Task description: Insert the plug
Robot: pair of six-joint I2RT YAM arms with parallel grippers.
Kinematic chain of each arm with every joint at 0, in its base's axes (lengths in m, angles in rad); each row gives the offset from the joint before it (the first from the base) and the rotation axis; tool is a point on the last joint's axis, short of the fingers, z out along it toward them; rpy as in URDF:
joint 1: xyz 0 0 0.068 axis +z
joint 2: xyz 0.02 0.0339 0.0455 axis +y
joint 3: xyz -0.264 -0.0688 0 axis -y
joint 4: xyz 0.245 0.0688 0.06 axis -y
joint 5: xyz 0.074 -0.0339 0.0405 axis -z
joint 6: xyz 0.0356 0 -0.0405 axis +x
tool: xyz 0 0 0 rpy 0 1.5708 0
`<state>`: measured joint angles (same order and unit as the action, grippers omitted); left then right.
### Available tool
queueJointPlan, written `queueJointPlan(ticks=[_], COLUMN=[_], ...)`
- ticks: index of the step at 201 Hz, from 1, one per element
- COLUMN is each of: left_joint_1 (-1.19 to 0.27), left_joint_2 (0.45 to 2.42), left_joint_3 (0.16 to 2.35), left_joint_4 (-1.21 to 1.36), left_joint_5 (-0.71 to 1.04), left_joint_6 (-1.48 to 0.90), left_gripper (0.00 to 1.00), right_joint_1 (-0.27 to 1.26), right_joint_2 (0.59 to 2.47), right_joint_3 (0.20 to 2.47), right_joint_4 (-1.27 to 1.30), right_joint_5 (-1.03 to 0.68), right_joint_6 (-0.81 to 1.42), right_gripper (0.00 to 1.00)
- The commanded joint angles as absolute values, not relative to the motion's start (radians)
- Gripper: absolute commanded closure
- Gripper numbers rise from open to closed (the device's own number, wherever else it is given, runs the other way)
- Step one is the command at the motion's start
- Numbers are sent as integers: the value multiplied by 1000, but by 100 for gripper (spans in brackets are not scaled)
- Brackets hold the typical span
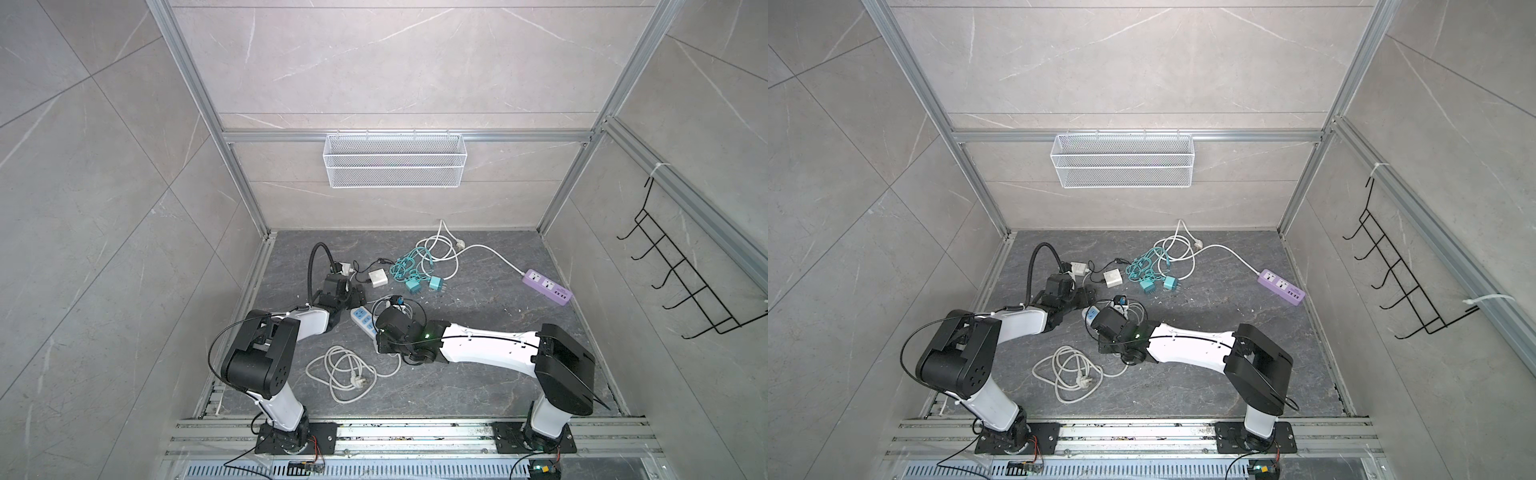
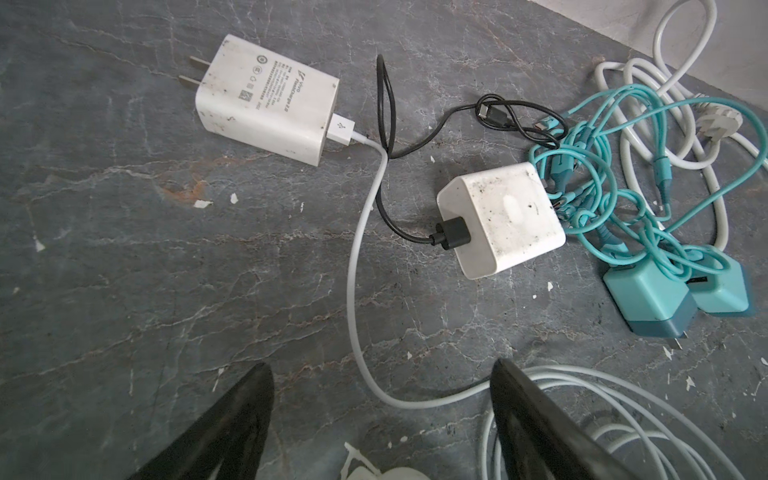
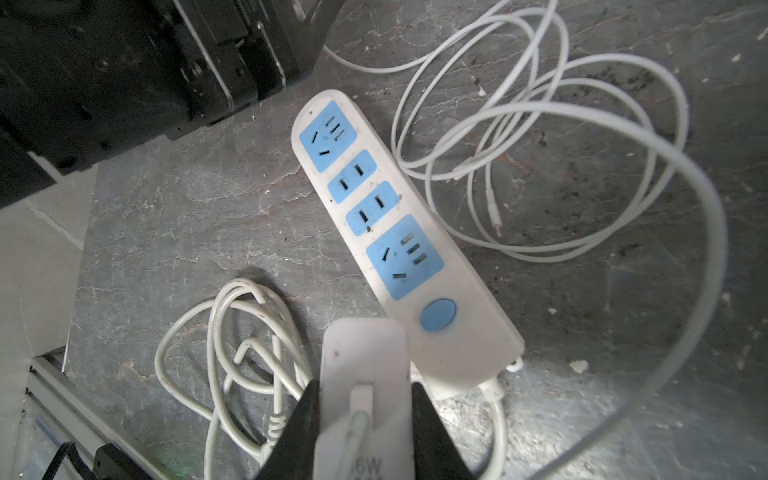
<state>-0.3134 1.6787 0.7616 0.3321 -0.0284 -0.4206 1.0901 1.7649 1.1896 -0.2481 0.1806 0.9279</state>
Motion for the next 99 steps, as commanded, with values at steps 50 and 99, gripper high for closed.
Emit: queueJointPlan(ticks=[50,99], left_joint_1=[-308,-308], left_joint_2=[1697,1715], left_joint_3=[770,776], left_joint_4=[394,387], left_joint_5=[10,35], left_joint_6=[-412,-423], left_gripper=[19,19], right_joint_1=[1081,974], right_joint_2=[1837,1785], right_joint_3=[1219,1187], right_joint_4=[-296,-389], right_joint_5=[198,170], right_joint_6=[938,870], right_gripper=[88,89])
